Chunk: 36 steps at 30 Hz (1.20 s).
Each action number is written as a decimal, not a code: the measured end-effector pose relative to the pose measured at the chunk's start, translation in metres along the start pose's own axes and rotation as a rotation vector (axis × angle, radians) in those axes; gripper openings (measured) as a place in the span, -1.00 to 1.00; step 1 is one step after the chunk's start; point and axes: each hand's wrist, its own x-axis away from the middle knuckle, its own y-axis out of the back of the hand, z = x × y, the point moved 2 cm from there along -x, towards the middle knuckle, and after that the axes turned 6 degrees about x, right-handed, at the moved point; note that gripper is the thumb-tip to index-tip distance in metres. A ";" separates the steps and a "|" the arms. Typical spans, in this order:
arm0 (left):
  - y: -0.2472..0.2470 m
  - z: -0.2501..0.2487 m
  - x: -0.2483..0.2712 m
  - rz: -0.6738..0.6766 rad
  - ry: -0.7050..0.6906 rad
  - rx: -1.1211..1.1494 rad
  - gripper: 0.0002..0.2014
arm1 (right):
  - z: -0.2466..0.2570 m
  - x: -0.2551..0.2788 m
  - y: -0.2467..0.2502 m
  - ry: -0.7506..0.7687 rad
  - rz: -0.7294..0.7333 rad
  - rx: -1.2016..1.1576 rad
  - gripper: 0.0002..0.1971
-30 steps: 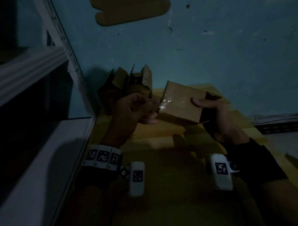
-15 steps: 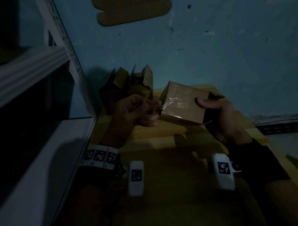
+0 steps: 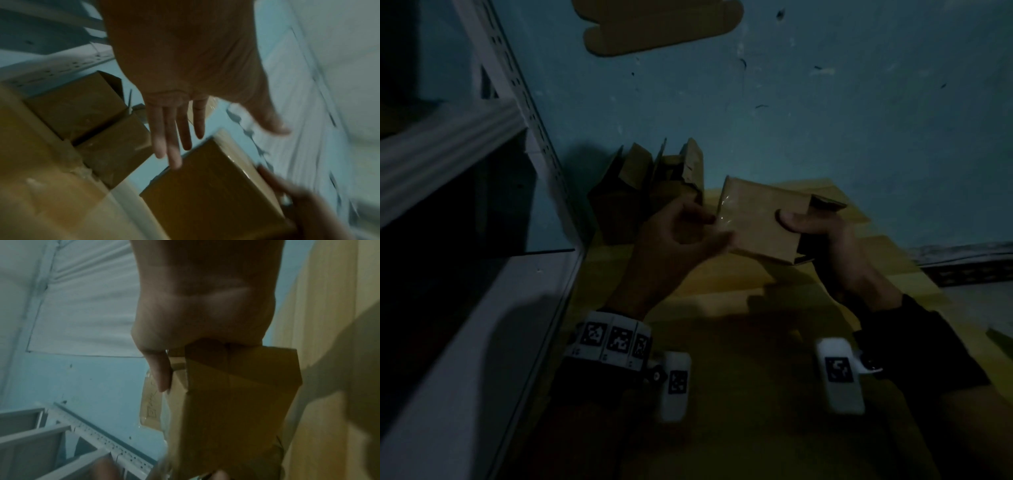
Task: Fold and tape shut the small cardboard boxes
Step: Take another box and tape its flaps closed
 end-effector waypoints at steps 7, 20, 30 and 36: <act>-0.006 0.012 -0.001 -0.031 -0.125 -0.260 -0.69 | -0.002 0.000 -0.003 0.021 0.006 0.095 -0.64; -0.001 0.008 -0.001 -0.159 -0.070 0.128 -0.92 | -0.004 -0.002 -0.001 -0.027 -0.035 -0.111 -0.64; 0.021 0.011 -0.002 -0.292 -0.003 0.208 -0.68 | 0.006 0.003 0.014 -0.016 -0.027 -0.523 -0.64; 0.039 0.027 -0.004 -0.309 0.150 -0.001 -0.82 | 0.008 0.005 0.011 -0.014 -0.027 -0.503 -0.70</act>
